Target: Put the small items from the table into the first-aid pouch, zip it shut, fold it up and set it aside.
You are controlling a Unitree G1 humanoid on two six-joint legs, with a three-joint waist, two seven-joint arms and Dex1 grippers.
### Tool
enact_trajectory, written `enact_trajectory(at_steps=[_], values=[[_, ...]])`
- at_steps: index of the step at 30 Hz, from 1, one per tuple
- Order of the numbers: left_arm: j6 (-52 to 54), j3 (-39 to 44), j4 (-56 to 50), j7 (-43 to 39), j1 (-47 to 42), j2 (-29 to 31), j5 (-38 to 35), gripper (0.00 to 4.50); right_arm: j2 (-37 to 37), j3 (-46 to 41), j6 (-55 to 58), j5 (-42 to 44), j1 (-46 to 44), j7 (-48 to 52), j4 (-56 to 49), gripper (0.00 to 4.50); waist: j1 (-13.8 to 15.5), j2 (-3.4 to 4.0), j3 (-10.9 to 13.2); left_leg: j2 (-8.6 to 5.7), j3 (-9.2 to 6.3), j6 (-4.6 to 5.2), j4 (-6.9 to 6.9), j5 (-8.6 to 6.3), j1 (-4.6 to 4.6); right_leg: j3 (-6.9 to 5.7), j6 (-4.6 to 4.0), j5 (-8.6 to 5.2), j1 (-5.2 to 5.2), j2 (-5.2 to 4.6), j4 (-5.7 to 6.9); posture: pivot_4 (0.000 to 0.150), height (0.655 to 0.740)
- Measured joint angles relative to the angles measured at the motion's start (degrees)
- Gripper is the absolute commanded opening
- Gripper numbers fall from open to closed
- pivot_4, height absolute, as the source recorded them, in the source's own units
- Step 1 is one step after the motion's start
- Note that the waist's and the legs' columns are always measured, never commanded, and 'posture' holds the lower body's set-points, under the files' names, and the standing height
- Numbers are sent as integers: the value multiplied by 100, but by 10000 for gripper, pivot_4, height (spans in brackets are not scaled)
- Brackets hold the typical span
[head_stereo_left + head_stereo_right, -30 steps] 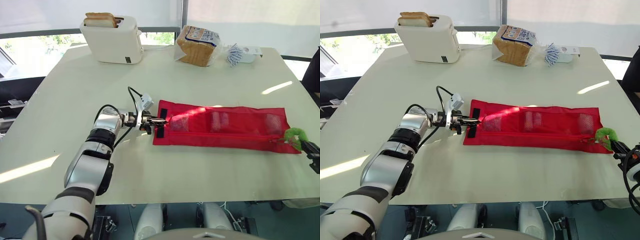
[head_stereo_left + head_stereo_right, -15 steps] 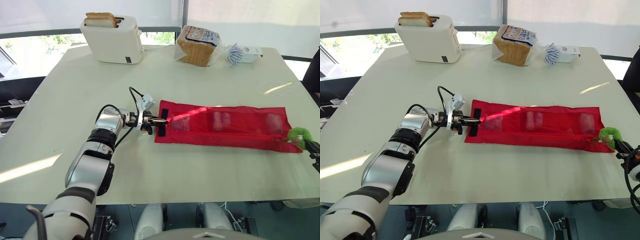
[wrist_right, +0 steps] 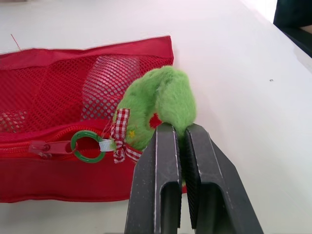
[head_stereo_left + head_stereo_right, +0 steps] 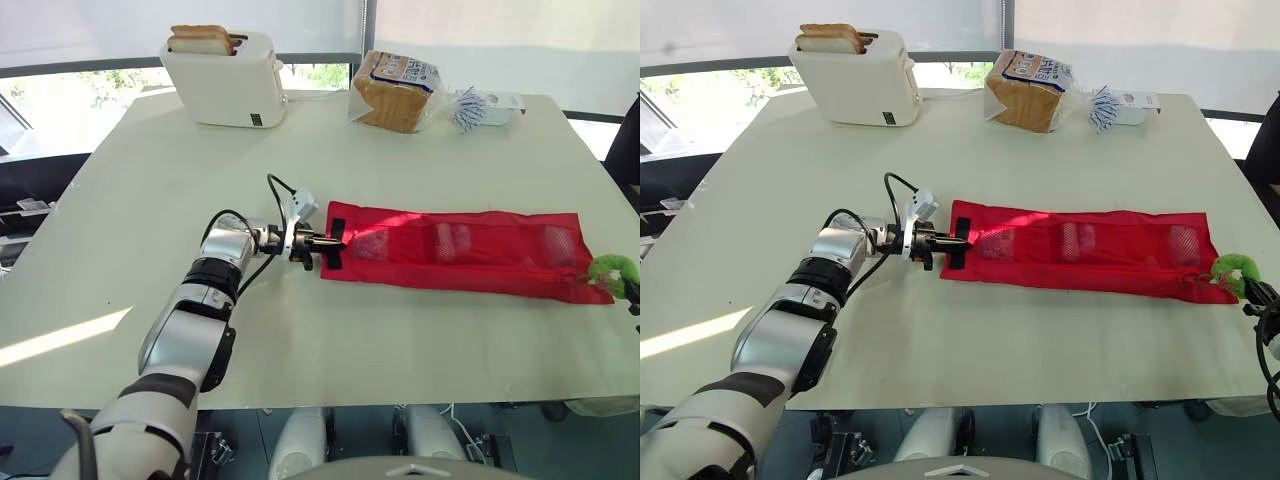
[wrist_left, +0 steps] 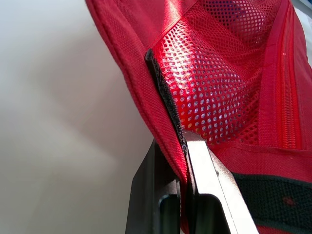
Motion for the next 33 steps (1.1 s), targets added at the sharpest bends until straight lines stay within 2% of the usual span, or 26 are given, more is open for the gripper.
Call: enact_trajectory(at_steps=[3,6,11,20,28,33], values=[[-30,46,14,5,7,162,59,0,76,-140,330,470,380,191,-711,216,-12,1,0,6,-2,0,-1,0,3,-2,0,0,1,2,0,1500,7400],[-32,99,31,28,11,236,97,0,170,-134,490,574,546,242,-910,216,-31,3,-2,9,4,0,0,0,7,3,0,0,2,4,3,1500,7400],[-49,59,1,30,24,96,98,0,170,-126,311,141,10,-62,-292,216,27,5,-3,2,3,0,0,0,3,2,0,0,0,2,1,1500,7400],[-133,2,-43,24,24,-145,80,0,170,-124,25,-339,-272,-351,347,216,92,7,-2,-3,4,1,3,0,-2,3,0,0,-1,-1,-2,1500,7400],[-158,-2,-60,21,23,-155,79,0,172,-124,-100,-448,-371,-435,476,216,70,7,-2,-3,4,1,3,0,-2,3,0,0,0,-1,-1,1500,7400],[-177,7,37,24,23,-65,86,0,213,-125,-39,-206,-179,-335,79,216,13,7,-2,1,2,1,1,0,0,2,0,0,0,1,0,1500,7400]])
